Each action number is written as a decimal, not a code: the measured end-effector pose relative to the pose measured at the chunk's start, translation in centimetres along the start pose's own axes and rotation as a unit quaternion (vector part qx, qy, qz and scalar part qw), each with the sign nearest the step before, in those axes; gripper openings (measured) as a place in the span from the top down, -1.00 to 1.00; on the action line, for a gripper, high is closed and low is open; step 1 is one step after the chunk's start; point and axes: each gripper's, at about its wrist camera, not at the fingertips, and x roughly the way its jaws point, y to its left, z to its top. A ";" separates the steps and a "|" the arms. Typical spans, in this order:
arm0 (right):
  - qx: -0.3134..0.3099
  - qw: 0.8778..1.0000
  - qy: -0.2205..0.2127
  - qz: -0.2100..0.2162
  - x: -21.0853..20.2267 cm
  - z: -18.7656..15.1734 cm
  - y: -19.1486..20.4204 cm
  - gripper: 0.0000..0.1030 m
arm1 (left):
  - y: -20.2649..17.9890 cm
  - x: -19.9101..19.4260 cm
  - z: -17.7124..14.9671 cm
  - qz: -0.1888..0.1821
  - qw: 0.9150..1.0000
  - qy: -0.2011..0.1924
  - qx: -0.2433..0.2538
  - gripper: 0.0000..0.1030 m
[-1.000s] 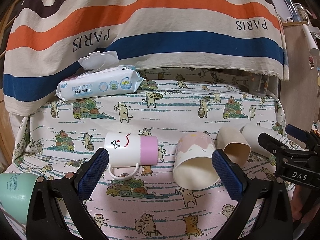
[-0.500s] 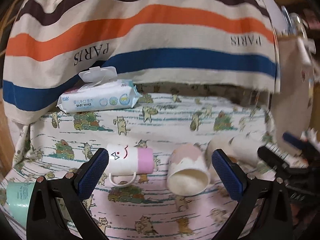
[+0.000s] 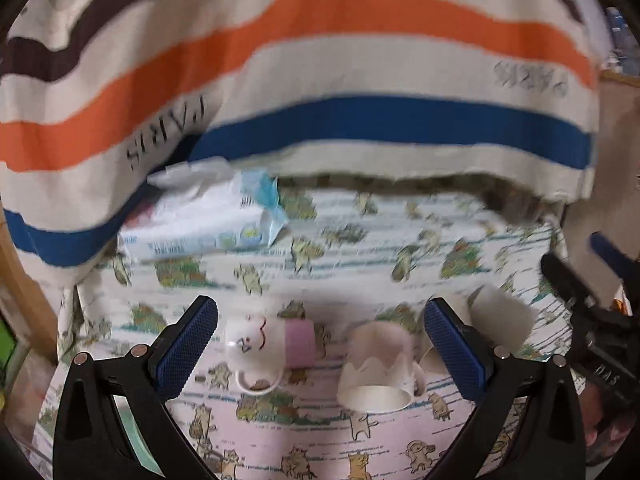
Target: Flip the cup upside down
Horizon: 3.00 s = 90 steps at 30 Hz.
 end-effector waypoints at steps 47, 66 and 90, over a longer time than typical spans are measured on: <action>0.066 0.983 0.171 0.022 8.9 -6.7 -2.4 -0.99 | -7.6 11.1 -9.3 -0.088 0.968 0.234 0.026 -0.59; 0.056 0.961 0.233 0.137 10.1 -7.9 -0.5 -0.99 | -9.1 7.4 -11.0 -0.122 0.960 0.213 0.138 -0.86; -0.080 0.952 0.235 0.178 8.8 -8.8 3.7 -0.98 | -0.2 6.6 -12.1 -0.037 0.980 0.194 0.019 -0.89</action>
